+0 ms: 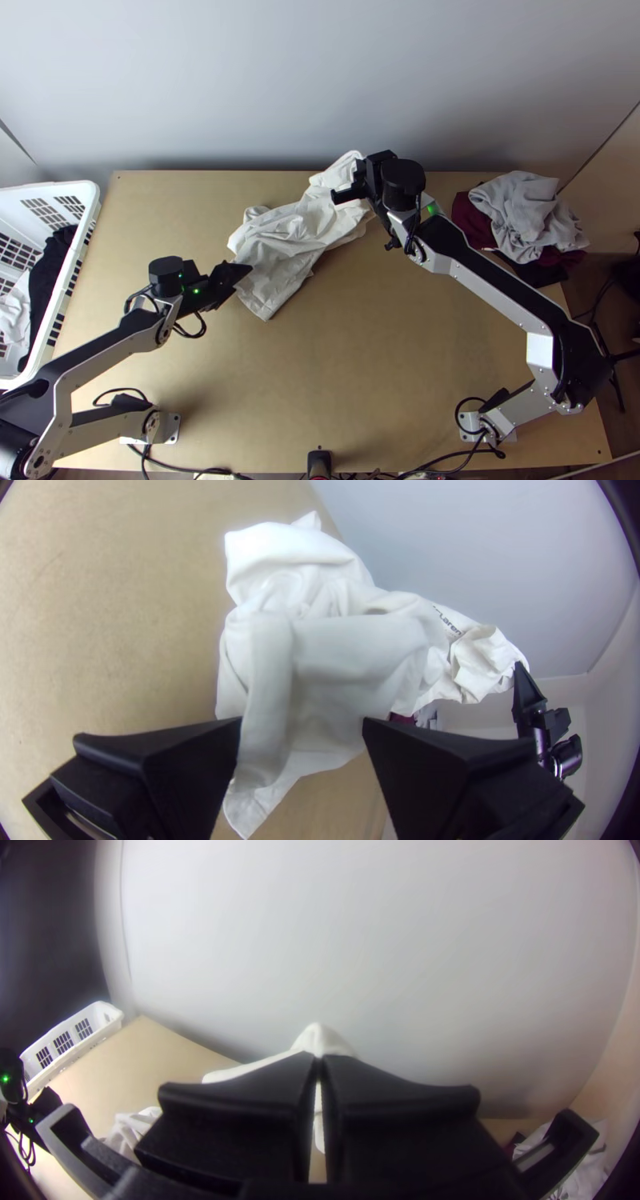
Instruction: Fold the t-shirt
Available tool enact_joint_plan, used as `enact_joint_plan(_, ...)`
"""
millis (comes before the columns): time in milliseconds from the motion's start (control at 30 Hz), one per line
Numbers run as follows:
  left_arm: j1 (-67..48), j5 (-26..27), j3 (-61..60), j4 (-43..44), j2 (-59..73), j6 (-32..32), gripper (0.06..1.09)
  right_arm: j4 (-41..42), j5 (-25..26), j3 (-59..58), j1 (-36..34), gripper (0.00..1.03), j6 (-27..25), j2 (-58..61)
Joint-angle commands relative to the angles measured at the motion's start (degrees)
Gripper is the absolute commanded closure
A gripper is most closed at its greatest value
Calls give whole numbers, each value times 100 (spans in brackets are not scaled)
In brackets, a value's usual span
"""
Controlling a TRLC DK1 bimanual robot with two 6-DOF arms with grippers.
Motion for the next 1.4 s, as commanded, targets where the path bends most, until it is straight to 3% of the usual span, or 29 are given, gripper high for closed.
enact_joint_plan(0, -127, 160, -41, 33, -129, -142, 50, 11, 9, -6, -6, 100, -16, 39)
enact_joint_plan(33, -154, 248, -41, -2, -164, -142, 52, 11, 9, -6, -6, 100, -16, 56)
enact_joint_plan(200, -145, 292, -59, -407, -427, -1, 102, 29, 9, -6, -41, 100, -24, 91)
enact_joint_plan(233, -127, 292, -76, -451, -445, 17, 103, 29, 9, -6, -49, 100, -24, 91)
enact_joint_plan(633, 629, 819, 750, -2455, -1148, 702, 105, 29, 9, -129, -234, 100, 2, 12)
enact_joint_plan(967, 2606, 1927, 2754, -3711, -1008, 755, 105, 29, 9, -1008, -506, 100, 20, -700)
enact_joint_plan(1367, 3916, 1979, 5900, -3958, 645, 280, 105, -15, 0, -2274, -1034, 100, 125, -2528)
